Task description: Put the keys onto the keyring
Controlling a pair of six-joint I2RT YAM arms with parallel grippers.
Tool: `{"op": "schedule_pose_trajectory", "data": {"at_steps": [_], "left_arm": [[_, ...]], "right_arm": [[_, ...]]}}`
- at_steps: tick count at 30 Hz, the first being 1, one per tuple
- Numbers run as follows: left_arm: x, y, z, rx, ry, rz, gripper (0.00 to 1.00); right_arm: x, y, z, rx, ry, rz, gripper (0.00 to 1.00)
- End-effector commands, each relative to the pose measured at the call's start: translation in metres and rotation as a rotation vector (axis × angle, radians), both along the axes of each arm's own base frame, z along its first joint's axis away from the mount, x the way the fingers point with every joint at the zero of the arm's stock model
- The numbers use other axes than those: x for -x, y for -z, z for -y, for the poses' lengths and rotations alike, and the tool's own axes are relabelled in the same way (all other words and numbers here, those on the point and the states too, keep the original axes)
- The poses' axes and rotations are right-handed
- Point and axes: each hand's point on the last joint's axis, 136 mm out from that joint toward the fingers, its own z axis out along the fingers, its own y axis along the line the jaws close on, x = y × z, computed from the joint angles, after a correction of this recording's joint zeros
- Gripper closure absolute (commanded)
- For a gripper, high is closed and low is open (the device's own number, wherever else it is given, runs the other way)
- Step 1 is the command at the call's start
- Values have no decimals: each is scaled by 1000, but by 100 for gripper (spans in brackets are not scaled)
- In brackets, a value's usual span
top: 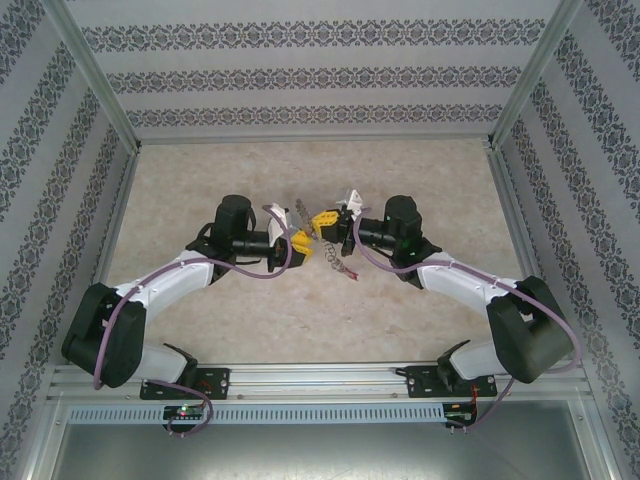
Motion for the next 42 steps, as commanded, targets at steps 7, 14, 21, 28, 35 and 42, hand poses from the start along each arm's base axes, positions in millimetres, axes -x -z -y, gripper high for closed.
{"op": "schedule_pose_trajectory", "data": {"at_steps": [7,14,21,28,35,42], "left_arm": [[7,-17,13,65,44,36,66],[15,-17,7,60,30,46,65],[22,-20,-20,52,-47,40,65],[2,-31,-67,48,-289,30,58],[-51,-9,-155,-10,-859,-100,44],[-59,5,-232,-25,-1230,-160,32]], "right_arm": [[-1,-36,-14,-109,26,94,100],[0,-31,-11,-91,10,73,100],[8,7,-2,116,-22,93,100],[14,40,15,393,-37,182,100],[24,39,-14,375,-93,115,100],[34,18,-85,220,-141,9,100]]}}
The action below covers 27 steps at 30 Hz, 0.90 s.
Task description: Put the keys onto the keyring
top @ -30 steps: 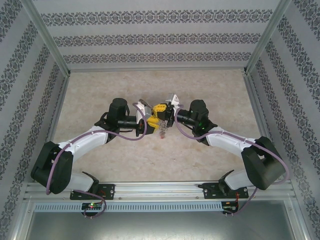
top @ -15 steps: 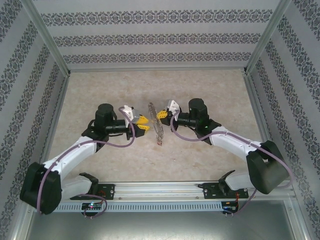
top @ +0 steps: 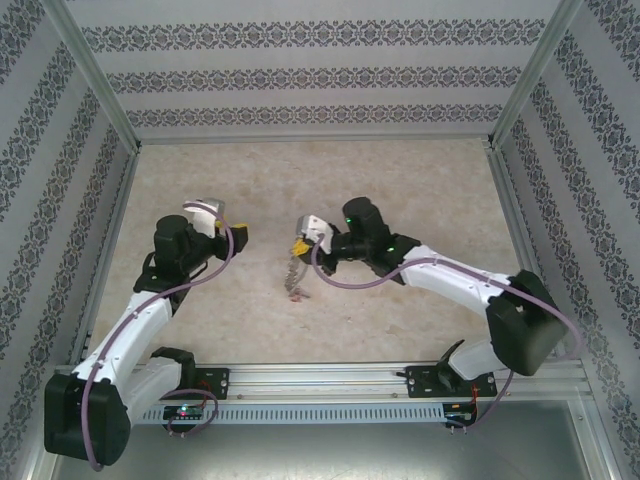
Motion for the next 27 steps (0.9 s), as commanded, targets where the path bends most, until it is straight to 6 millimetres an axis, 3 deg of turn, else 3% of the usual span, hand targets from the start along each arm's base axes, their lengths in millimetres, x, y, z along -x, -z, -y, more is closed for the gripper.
{"op": "schedule_pose_trajectory", "data": {"at_steps": [1,4,8,16,20,23,27], "left_arm": [[-1,8,-40,9,-212,-55,30],[-2,12,-48,2,-240,-72,25],[-2,17,-58,-19,-287,-80,18],[-3,35,-63,-21,-324,-110,17],[-4,38,-63,-22,-322,-114,12],[-5,40,-61,-28,-309,-121,0],[-7,43,-60,-27,-305,-130,0]], "right_arm": [[-16,-36,-27,-145,44,-22,100],[-33,-23,-24,-150,91,-50,100],[-42,14,-13,-123,115,-101,100],[-57,76,40,-73,246,-182,98],[-64,90,64,-72,314,-208,89],[-70,101,81,-61,371,-229,88],[-75,112,105,-64,441,-260,88]]}}
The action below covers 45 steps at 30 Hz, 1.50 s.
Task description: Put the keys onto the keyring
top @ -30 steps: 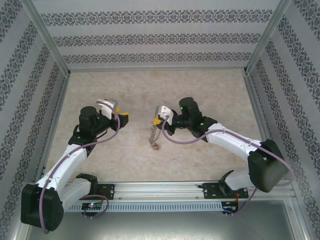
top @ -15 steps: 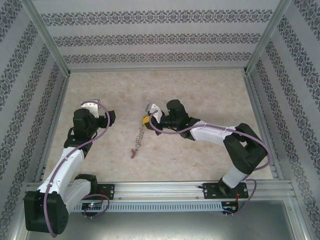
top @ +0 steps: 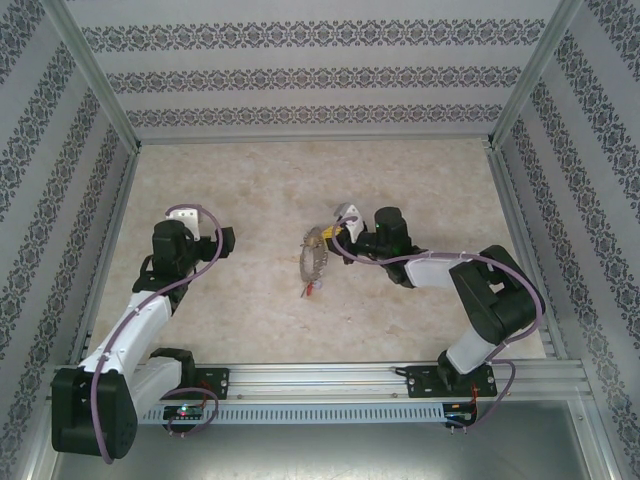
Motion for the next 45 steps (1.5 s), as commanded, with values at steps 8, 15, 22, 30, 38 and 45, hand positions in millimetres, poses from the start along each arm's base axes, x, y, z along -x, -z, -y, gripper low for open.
{"op": "schedule_pose_trajectory", "data": {"at_steps": [8,15,22,30,38,45], "left_arm": [[-5,3,-5,8,-25,10,0],[-8,12,-3,0,-8,-37,0],[-8,7,1,-58,54,-66,0],[-8,-14,4,-152,103,23,0],[-22,29,0,-202,99,76,0],[-45,47,-7,-241,68,85,0]], "right_arm": [[-3,55,52,21,138,-262,90],[-12,49,59,17,206,-266,60],[-27,-37,81,-46,355,-82,36],[-26,-139,163,-39,717,266,2],[-22,-82,236,90,988,236,2],[-35,-7,261,199,1031,143,2]]}}
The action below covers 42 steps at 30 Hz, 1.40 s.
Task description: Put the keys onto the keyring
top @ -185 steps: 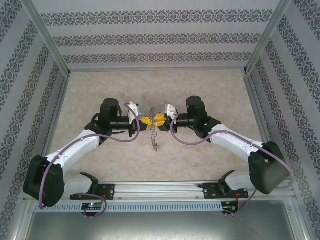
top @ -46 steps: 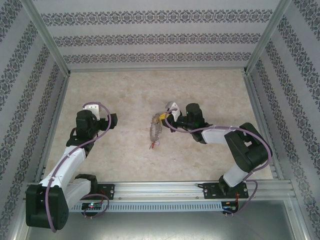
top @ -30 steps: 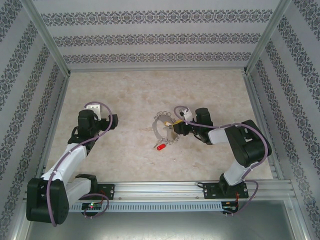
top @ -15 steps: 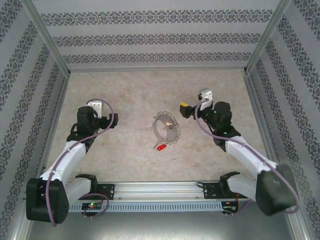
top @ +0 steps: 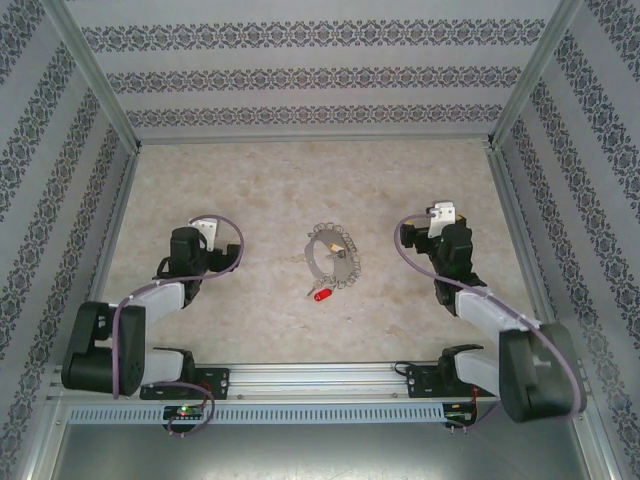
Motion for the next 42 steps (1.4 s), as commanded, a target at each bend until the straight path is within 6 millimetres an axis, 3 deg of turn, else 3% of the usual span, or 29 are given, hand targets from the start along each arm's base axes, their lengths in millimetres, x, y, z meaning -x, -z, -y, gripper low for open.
{"op": "schedule_pose_trajectory", "data": {"at_steps": [1,3,6,10,16,42], "left_arm": [[-33,-38,-6,-41,-21,190,0],[-42,-40,-7,-20,-23,214,0],[-53,-26,-13,-20,-53,188,0],[-49,-20,-22,15,-82,266,0],[-50,-15,-31,3,-139,222,0],[-50,-14,-30,4,-138,211,0]], "right_arm": [[-10,2,8,17,12,54,2],[-25,2,6,-30,-1,52,2],[-37,23,19,-70,55,44,2],[-34,22,23,-72,66,54,2],[-34,25,33,-77,128,30,2],[-38,26,20,-67,58,17,2]]}}
